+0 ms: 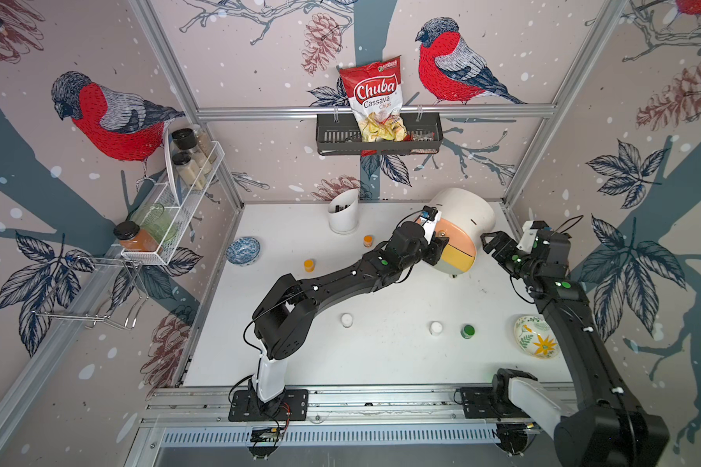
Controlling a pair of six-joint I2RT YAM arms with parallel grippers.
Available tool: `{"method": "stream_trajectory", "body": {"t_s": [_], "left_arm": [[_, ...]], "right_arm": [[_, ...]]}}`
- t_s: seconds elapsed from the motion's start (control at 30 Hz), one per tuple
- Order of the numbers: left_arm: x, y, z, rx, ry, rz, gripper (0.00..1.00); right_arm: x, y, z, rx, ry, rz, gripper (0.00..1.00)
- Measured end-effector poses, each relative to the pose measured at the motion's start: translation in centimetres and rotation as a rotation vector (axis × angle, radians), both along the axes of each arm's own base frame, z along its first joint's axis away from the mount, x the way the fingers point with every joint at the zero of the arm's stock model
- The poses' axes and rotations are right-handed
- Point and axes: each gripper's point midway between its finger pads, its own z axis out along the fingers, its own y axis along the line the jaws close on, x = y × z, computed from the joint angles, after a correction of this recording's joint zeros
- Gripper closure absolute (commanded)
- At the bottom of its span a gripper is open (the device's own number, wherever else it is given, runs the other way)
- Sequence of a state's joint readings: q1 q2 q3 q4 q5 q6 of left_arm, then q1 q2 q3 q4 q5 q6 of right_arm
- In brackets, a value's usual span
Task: Put the paint cans in the drawer according to color
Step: Move the storage box to the center of the board.
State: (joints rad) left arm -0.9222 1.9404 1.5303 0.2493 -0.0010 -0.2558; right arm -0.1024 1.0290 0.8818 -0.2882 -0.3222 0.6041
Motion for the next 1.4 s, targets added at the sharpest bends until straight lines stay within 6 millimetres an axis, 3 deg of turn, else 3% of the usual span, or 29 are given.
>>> {"method": "stream_trajectory", "body": {"t_s": [0.33, 0.93, 1.1, 1.27, 1.4], "left_arm": [[1.0, -0.4, -1.0, 0.009, 0.005, 0.034, 0.61], [2.7, -1.4, -1.5, 0.019, -0.01, 0.072, 0.61], [3.0, -1.2, -1.8, 0.028, -0.011, 0.094, 0.61], [2.7, -0.2, -1.9, 0.039, -0.004, 0.102, 0.51], [3.4, 2.6, -0.4, 0.034, -0.038, 0.14, 0.42]], "right_arm": [[1.6, 0.2, -2.6, 0.019, 0.061, 0.025, 0.1], [4.3, 0.3, -2.4, 0.026, 0.041, 0.048, 0.09], [6.0, 0.3, -2.5, 0.018, 0.033, 0.064, 0.09], [7.0, 0.3, -2.6, 0.007, 0.036, 0.077, 0.09], [7.7, 0.4, -2.6, -0.006, 0.043, 0.088, 0.08]]}}
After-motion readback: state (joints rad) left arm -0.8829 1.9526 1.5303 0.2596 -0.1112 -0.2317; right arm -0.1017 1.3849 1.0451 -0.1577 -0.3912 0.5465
